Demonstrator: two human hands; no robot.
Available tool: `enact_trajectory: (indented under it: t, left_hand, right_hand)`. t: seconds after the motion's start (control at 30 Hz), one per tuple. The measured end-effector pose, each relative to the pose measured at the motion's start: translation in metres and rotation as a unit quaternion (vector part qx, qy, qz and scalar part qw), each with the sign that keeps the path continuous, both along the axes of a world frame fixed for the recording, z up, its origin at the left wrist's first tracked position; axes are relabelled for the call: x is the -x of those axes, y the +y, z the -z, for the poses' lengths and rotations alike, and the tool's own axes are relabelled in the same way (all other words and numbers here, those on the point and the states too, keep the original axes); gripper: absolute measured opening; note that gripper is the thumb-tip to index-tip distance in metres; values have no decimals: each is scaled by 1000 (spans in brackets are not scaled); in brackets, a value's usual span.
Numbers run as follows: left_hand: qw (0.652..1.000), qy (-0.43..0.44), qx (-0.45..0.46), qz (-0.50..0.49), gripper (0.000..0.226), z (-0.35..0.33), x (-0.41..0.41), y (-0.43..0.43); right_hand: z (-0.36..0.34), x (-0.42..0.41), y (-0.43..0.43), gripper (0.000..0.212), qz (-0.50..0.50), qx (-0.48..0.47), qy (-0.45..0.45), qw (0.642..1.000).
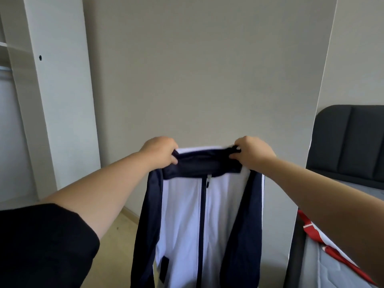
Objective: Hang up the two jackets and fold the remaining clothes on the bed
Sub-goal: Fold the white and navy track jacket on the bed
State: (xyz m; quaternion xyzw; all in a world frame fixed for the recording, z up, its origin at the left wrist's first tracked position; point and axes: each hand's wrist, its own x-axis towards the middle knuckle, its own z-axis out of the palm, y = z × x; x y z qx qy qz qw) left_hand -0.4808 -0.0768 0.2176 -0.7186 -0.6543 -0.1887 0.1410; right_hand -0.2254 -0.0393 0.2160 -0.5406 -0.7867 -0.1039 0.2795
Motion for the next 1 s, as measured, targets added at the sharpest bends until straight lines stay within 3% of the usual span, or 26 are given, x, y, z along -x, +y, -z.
enact_trajectory:
  t: [0.07, 0.1, 0.2, 0.3, 0.43, 0.53, 0.63, 1.0]
  left_hand:
    - [992, -53, -114, -22, 22, 1, -3, 4]
    - [983, -113, -140, -22, 20, 3, -5, 7]
    - [974, -206, -79, -50, 12, 12, -13, 13]
    - [975, -201, -72, -63, 16, 19, -21, 18]
    - [984, -129, -92, -77, 30, 12, -33, 23]
    - [988, 50, -140, -50, 22, 2, -47, 23]
    - [963, 196, -184, -12, 25, -9, -62, 21]
    - [933, 212, -277, 88, 24, -76, -160, 3]
  right_hand:
    - [0, -2, 1, 24, 41, -98, 39, 994]
    - [0, -4, 3, 28, 57, -87, 76, 992]
    - [-1, -9, 11, 36, 105, 58, 147, 982]
    - [6, -14, 16, 38, 118, 82, 183, 972]
    - [10, -31, 17, 36, 135, 77, 203, 967]
    - [4, -50, 13, 31, 158, 49, 205, 965]
    - [-3, -72, 5, 29, 190, 11, 182, 965]
    - [-69, -167, -71, 14, 277, -113, 179, 937]
